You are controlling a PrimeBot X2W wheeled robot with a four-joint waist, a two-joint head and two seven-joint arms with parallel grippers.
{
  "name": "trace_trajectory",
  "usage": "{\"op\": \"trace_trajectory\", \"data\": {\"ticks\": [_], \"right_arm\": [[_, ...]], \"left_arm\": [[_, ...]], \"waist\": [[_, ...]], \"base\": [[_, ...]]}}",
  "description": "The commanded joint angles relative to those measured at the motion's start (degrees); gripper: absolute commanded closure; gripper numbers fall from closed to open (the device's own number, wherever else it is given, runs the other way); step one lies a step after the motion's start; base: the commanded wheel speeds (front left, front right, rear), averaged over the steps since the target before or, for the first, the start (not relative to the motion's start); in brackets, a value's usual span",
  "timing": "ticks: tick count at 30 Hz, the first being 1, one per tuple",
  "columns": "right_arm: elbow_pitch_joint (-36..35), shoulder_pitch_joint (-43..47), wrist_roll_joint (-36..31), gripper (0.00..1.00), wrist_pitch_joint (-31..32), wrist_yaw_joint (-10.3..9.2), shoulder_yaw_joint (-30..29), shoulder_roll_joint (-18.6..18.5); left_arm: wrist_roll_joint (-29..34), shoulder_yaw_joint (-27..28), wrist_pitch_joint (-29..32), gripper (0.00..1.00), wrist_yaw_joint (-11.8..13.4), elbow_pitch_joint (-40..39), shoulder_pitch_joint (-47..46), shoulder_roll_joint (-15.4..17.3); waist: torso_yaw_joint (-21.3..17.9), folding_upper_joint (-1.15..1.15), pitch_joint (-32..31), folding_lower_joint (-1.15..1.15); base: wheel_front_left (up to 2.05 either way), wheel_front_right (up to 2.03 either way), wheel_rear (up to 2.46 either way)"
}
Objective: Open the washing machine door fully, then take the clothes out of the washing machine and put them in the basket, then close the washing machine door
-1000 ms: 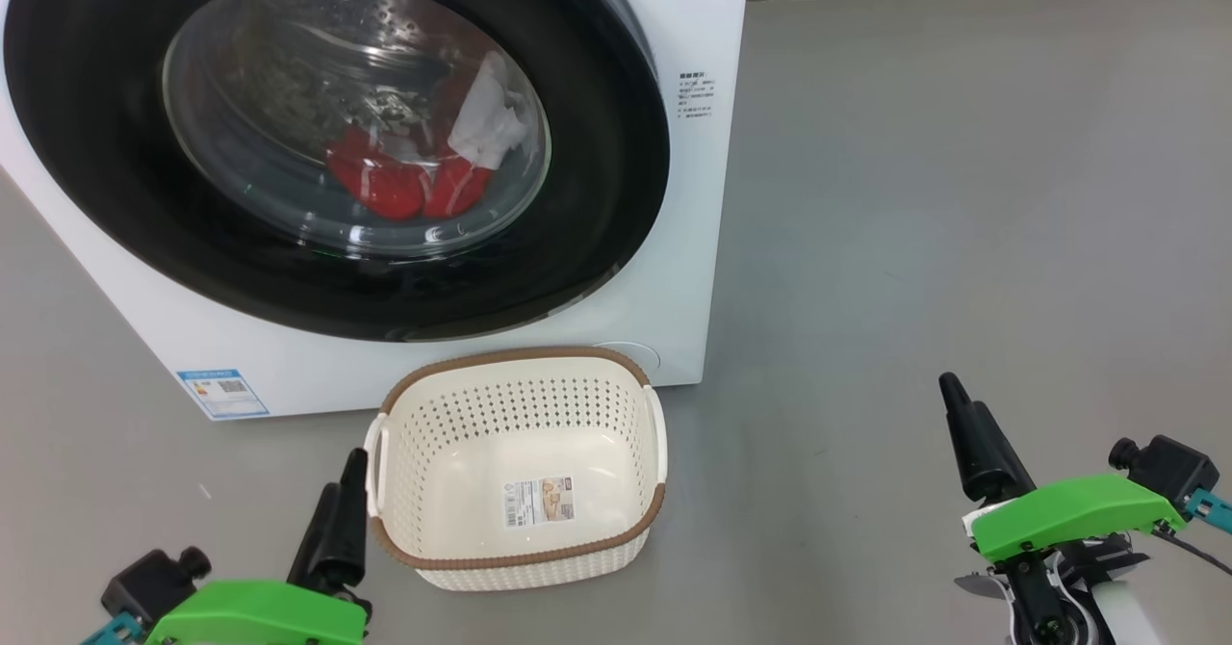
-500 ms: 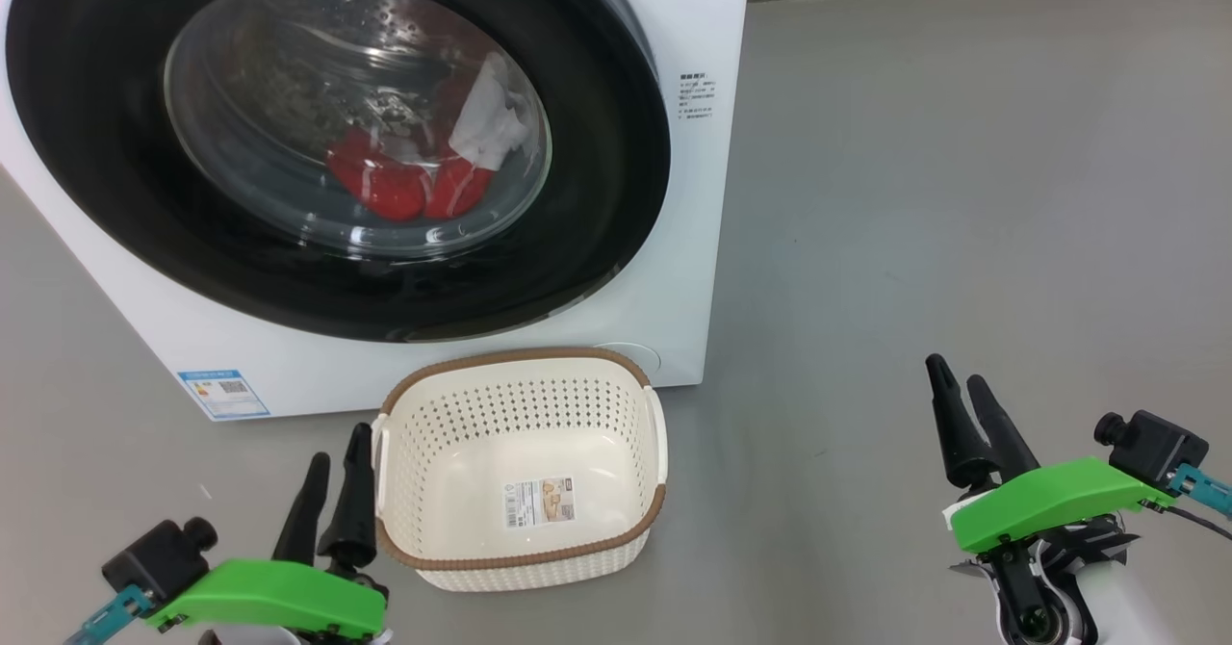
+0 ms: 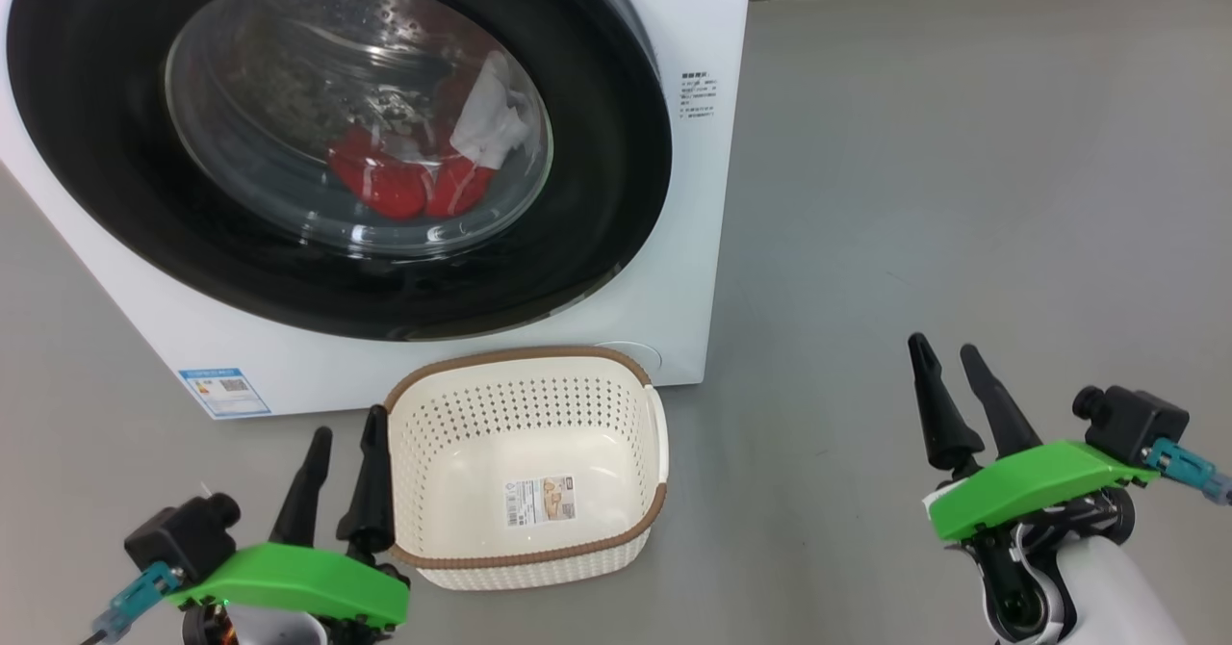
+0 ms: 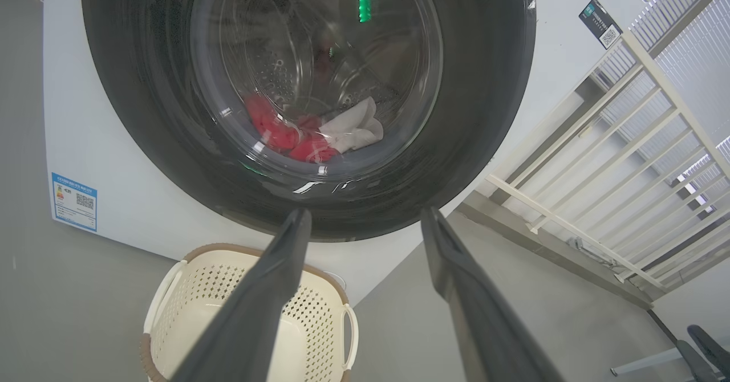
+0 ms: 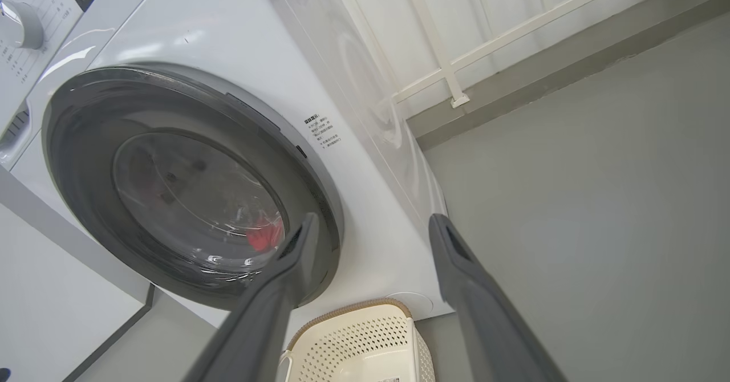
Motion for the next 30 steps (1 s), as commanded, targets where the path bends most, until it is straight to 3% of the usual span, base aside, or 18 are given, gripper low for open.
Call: {"op": "trace_trajectory", "data": {"ticks": [1, 30], "right_arm": [[-1.4, -3.5, -2.3, 0.00, -0.8, 0.30, 1.2, -0.5], [-1.4, -8.2, -21.5, 0.00, -5.6, 0.40, 4.0, -0.9]], "left_arm": [[2.0, 0.9, -0.9, 0.00, 0.3, -1.9, -3.3, 1.1], [20.0, -0.9, -5.6, 0.00, 2.0, -0.7, -7.0, 1.4]], "waist": [[0.0, 0.00, 0.0, -0.01], [0.1, 0.00, 0.5, 0.00]], "base": [[0.00, 0.00, 0.00], [0.00, 0.00, 0.00]]}}
